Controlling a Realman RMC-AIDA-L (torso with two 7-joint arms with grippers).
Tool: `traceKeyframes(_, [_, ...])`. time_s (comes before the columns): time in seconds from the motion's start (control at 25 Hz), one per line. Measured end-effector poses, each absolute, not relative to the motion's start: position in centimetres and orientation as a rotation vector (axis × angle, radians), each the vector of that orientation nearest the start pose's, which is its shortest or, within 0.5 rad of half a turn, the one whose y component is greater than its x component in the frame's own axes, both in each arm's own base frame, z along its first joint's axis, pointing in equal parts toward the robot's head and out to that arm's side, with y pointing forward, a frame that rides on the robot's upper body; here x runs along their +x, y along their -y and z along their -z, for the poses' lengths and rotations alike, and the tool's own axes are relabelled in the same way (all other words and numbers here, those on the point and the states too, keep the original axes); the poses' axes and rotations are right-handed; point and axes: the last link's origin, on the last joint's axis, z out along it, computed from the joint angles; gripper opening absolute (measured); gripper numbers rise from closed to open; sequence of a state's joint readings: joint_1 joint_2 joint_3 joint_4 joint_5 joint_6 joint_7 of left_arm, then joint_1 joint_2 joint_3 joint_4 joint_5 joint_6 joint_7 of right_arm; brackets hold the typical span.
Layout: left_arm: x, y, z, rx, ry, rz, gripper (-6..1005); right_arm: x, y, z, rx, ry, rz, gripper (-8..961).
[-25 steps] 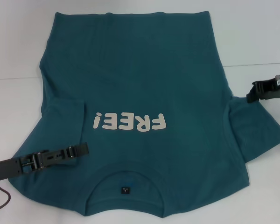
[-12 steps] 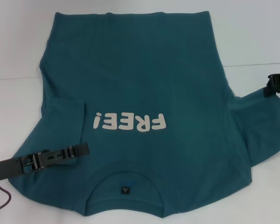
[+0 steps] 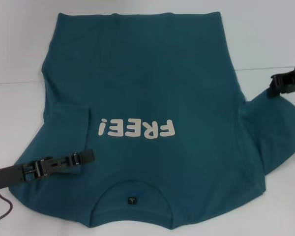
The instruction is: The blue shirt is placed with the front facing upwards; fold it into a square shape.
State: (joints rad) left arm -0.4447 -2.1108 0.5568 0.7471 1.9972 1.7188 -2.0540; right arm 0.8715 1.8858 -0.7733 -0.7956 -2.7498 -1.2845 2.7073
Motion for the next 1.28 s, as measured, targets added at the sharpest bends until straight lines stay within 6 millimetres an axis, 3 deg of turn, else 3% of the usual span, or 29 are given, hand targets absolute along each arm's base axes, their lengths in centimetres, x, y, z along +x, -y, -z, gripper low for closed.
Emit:
traceKeyframes(0.2, [-27.4,-30.0,-2.1,-2.428,1.591,1.004,658,23.8,-45.4,-10.0,-2.018,-1.477,0.09,41])
traceKeyframes(0.64, [-27.8,-30.0,-2.5,-2.39,1.602,1.026,658,20.9,-46.3,-5.0,-2.117,-1.361,0.162,47])
traceKeyframes(1.28, [-28.0,-30.0,-2.8,-2.361,1.602,1.044,658,19.3,-47.1,-1.6,-2.136,-1.305,0.125,57])
